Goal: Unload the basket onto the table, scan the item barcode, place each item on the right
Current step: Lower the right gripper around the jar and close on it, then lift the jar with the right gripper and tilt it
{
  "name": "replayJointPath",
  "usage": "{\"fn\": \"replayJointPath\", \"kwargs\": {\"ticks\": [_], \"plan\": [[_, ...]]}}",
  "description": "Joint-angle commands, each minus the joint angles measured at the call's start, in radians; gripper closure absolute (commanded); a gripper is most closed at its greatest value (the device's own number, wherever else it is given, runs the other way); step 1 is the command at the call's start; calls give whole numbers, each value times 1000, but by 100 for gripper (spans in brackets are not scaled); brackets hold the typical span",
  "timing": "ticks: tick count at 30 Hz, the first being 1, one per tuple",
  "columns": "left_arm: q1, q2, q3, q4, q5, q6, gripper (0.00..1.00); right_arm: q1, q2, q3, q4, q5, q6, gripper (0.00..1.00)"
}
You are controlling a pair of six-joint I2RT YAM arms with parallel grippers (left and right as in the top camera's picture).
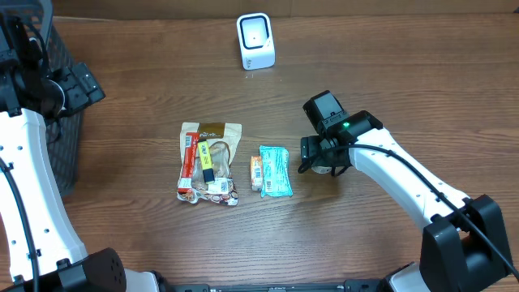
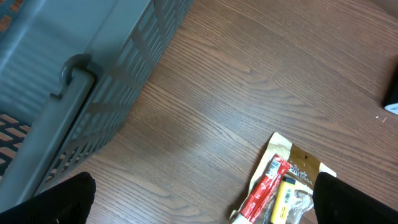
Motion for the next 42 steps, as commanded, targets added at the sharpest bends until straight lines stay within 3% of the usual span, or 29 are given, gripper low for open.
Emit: {"fn": "replayJointPath", "kwargs": {"ticks": [1,8,12,31,36,42], "plan": [[2,-6,17,0,4,8,0,0,-1,-6,31,15,-16,14],[2,-6,17,0,4,8,0,-1,-1,-7,54,12,-11,15],[2,-6,17,0,4,8,0,-1,-1,-7,41,10,-12,25],[2,-6,17,0,4,8,0,-1,-1,-4,-85,9,-24,30],[2,-6,17,0,4,8,0,-1,-1,17,-106,10,-27,20],[2,-6,17,0,4,8,0,-2,-1,22,-60,11,-29,0]]}}
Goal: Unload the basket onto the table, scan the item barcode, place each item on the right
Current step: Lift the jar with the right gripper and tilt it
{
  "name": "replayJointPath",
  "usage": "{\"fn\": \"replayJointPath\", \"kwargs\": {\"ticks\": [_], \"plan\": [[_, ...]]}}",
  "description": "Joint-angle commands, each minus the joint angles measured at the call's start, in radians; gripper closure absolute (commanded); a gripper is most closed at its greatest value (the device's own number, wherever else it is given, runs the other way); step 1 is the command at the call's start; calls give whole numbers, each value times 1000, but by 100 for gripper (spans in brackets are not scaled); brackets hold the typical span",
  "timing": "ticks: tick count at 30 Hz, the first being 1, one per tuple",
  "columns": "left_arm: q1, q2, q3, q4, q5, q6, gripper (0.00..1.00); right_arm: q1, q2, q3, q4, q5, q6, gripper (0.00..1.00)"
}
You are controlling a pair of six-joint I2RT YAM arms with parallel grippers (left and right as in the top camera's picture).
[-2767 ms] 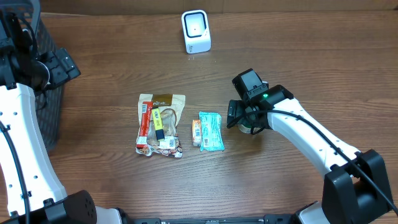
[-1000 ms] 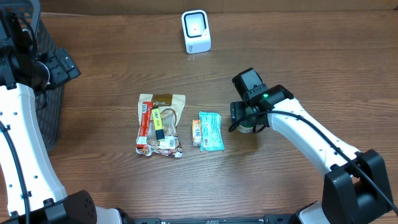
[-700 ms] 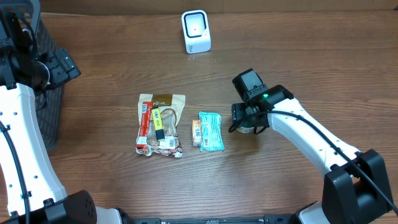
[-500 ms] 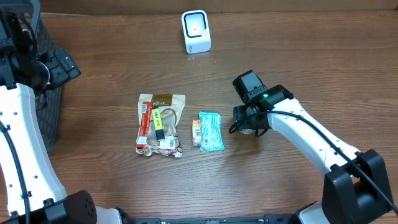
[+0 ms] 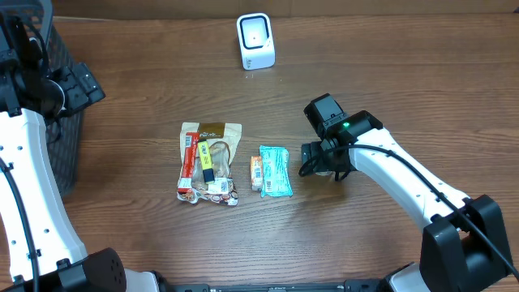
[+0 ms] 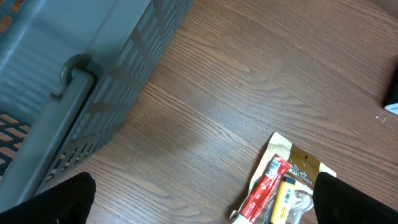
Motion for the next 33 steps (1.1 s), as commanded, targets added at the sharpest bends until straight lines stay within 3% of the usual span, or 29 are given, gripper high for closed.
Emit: {"fn": "replayJointPath", "kwargs": {"ticks": [1,9,19,23,33], "plan": [[2,-6,17,0,4,8,0,-2,-1,22,25,9,-16,0],[2,-6,17,0,4,8,0,-2,-1,22,110,10,-47,0],[2,-6,17,0,4,8,0,-71,-1,22,99,5,-47,0],[2,-6,17,0,4,8,0,-114,2,22,105,-90,-55,0],[2,-6,17,0,4,8,0,-118,116,22,112,-123,-92,0]]}}
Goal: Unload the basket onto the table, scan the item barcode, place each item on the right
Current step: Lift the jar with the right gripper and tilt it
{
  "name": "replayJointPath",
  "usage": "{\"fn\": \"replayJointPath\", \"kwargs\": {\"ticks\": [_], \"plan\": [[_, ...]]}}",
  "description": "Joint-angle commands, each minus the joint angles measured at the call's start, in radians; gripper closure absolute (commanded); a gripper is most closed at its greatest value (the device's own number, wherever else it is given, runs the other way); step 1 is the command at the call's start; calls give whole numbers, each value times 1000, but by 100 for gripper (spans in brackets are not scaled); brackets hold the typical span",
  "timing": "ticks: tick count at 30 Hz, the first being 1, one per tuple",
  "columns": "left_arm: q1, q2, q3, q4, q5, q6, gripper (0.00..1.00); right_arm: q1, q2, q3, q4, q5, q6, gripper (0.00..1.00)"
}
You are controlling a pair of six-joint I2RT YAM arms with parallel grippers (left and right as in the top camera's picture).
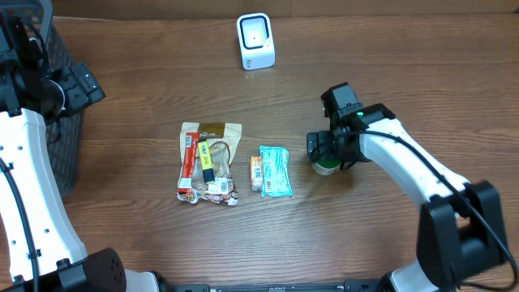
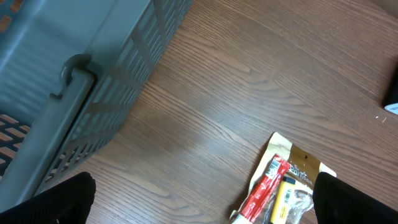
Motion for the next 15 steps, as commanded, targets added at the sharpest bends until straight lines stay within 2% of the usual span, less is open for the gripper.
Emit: {"fn": "replayJointPath", "kwargs": {"ticks": [1,7,15], "plan": [[2,-6,17,0,3,8,0,2,47,21,9,-14,-12,0],[2,-6,17,0,3,8,0,2,64,19,16,-14,-12,5],[2,-6,17,0,3,8,0,2,64,87,-60,-3,-12,5]]}}
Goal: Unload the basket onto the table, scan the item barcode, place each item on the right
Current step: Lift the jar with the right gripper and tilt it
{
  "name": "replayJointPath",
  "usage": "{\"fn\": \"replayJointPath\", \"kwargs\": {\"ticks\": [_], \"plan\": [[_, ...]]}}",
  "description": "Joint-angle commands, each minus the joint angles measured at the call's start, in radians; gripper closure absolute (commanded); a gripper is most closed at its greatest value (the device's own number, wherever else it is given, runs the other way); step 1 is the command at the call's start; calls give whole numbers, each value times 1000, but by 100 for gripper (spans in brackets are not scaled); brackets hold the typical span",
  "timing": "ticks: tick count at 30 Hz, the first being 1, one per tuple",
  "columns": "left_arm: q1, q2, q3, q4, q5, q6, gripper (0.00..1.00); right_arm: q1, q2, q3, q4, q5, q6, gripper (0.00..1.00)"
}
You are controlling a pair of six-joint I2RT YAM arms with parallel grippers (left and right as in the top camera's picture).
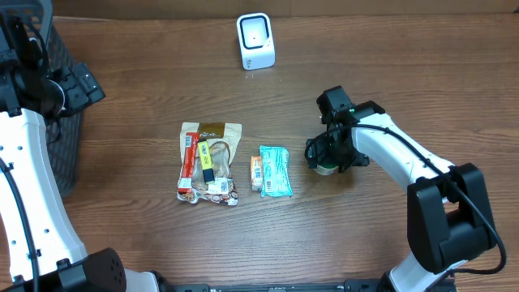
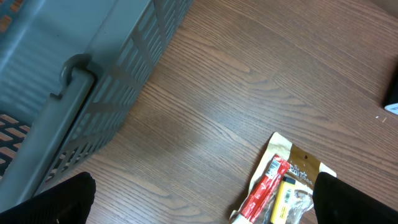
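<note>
A small green-and-white item point(image 1: 327, 168) sits right of the table's middle, mostly covered by my right gripper point(image 1: 326, 156), which is down over it and looks shut on it. The white barcode scanner point(image 1: 255, 40) stands at the back of the table. My left gripper point(image 2: 208, 202) hangs open and empty at the far left beside the basket; its dark fingertips point(image 2: 65, 199) show at the bottom corners of the left wrist view.
A clear snack bag point(image 1: 208, 162) with red and yellow packets lies left of centre. A teal packet point(image 1: 275, 170) and a small orange one point(image 1: 255, 173) lie beside it. A dark grey basket point(image 2: 68, 81) stands at the left edge.
My right wrist has turned a little further over the small item and its forearm now points more toward the right. The item, the packets and my left arm have not moved.
My right gripper stood low over the small item from the oldest moment, wrist toward the back left. Then the wrist had swung to the right and more of the green item showed. Now it is turned further. My left arm stayed by the basket.
</note>
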Motion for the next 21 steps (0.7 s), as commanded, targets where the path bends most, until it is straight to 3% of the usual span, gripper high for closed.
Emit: {"fn": "replayJointPath", "kwargs": {"ticks": [1,3,16,21], "plan": [[2,-6,17,0,4,8,0,2,-5,59,-6,6,-2,5],[2,-6,17,0,4,8,0,2,-5,64,-1,5,-2,0],[2,-6,17,0,4,8,0,2,-5,48,15,-29,25,1],[2,-6,17,0,4,8,0,2,-5,19,26,-20,24,11]]}}
